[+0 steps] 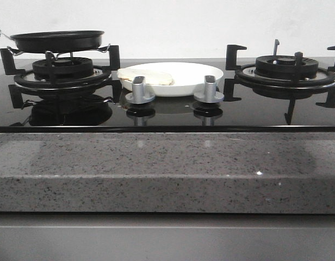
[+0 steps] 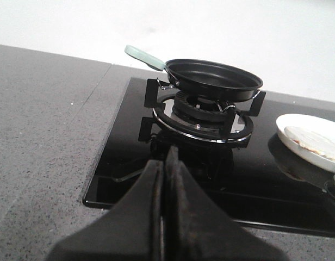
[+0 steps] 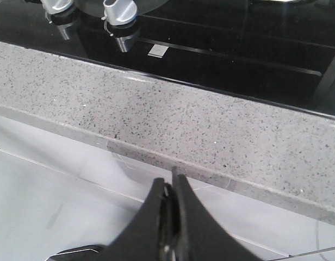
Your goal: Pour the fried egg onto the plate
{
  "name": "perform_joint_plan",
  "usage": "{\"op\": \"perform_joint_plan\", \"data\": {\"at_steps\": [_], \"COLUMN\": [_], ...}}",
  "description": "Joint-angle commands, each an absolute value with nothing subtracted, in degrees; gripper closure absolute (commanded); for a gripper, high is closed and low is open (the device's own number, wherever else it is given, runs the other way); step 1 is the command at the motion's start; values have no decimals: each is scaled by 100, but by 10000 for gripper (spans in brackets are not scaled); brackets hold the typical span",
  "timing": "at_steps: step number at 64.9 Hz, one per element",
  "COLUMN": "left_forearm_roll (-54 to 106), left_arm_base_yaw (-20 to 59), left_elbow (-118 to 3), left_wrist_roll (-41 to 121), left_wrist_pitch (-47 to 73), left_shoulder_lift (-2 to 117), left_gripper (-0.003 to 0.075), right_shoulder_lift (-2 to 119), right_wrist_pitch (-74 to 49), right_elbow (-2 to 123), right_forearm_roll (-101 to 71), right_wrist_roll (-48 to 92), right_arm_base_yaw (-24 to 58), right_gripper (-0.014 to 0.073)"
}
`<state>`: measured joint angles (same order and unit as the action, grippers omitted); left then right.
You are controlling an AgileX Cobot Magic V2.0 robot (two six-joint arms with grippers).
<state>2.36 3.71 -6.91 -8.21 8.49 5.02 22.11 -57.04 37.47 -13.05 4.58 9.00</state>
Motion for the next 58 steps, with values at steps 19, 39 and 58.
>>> {"op": "perform_joint_plan", "data": {"at_steps": [19,39,58], "left_forearm_roll": [323,224,178], "left_arm_base_yaw": [137,137,137], "left_elbow": [58,58,68], "left_wrist_roll": [-861,-861,-360], "left_wrist_pitch": [-335,-346,-654], "left_shoulder_lift": [-134,-126,-126], "left_gripper": [739,739,739], "right_shoulder_lift": [2251,2259,2259], "right_wrist_pitch": [-5369,-5369,-5369], "right_elbow": [3895,3895,3895], "right_forearm_roll": [-1332,-1332,-1332], "right_wrist_roll": [506,506,506], "right_arm_base_yaw": [902,902,902], "right_gripper": [661,661,661]}}
